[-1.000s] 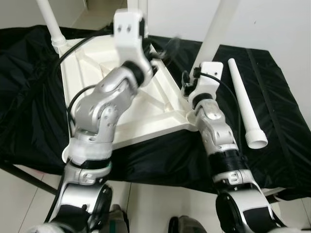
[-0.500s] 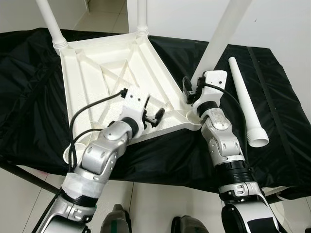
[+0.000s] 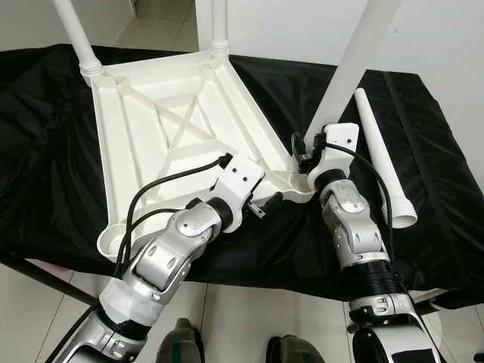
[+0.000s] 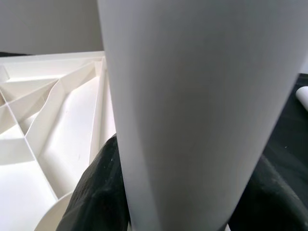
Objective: Building children table
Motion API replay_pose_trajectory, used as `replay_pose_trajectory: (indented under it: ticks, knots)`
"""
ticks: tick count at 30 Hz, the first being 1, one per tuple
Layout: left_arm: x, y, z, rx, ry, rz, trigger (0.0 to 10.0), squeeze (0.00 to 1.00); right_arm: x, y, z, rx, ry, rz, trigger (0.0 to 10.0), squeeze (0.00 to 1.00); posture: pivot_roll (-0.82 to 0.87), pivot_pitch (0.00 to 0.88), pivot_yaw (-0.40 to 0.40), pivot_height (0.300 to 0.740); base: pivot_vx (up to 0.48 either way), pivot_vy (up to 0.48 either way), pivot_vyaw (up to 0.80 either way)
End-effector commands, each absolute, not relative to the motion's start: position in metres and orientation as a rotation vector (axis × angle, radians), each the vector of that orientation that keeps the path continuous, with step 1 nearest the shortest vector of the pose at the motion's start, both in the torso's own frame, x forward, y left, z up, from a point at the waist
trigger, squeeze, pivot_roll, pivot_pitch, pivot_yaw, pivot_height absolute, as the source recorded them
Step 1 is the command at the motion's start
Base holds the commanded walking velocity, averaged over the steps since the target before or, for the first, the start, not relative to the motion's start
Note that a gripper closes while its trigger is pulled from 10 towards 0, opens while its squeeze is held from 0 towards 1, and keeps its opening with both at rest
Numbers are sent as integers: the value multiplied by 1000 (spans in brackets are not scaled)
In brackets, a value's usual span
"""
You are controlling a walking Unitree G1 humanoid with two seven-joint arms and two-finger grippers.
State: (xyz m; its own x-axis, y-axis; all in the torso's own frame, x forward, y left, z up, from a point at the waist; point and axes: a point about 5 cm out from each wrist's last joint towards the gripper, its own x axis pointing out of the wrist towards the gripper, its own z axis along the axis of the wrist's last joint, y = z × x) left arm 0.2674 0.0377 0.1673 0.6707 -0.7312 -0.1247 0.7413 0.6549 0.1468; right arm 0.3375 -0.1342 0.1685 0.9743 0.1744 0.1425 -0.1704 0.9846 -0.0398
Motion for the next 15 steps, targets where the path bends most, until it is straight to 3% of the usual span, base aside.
replay_pose_trajectory:
  ticks: [1, 15]
  knots:
    - [259, 35, 166, 216, 55, -956, 10000, 0, 336, -136, 167, -49, -140, 184, 10000, 0, 76, 58, 3, 740, 0, 0, 0]
    - [256, 37, 174, 220, 20, -961, 10000, 0, 324, -140, 149, -86, -67, 219, 10000, 0, 79, 61, 4, 740, 0, 0, 0]
